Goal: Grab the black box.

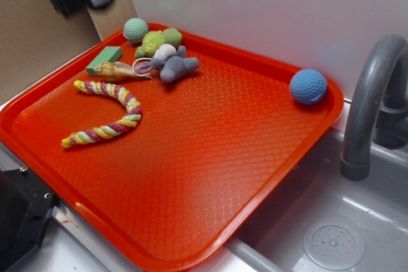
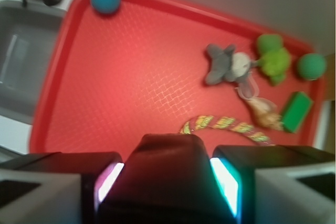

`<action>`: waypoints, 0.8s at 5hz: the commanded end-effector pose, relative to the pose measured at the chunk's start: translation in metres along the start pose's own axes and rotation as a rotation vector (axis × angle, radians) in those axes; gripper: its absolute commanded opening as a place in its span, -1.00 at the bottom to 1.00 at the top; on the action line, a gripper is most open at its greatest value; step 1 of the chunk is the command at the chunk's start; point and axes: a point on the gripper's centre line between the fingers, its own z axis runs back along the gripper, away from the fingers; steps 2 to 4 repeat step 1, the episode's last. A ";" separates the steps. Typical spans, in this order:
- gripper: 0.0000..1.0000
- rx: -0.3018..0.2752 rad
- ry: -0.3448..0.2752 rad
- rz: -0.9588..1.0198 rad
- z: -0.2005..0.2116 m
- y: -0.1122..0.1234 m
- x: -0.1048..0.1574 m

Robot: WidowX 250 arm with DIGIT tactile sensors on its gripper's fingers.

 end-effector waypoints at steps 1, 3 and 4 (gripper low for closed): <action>-1.00 -0.021 -0.018 0.012 0.012 -0.007 -0.014; -1.00 -0.021 -0.018 0.012 0.012 -0.007 -0.014; -1.00 -0.021 -0.018 0.012 0.012 -0.007 -0.014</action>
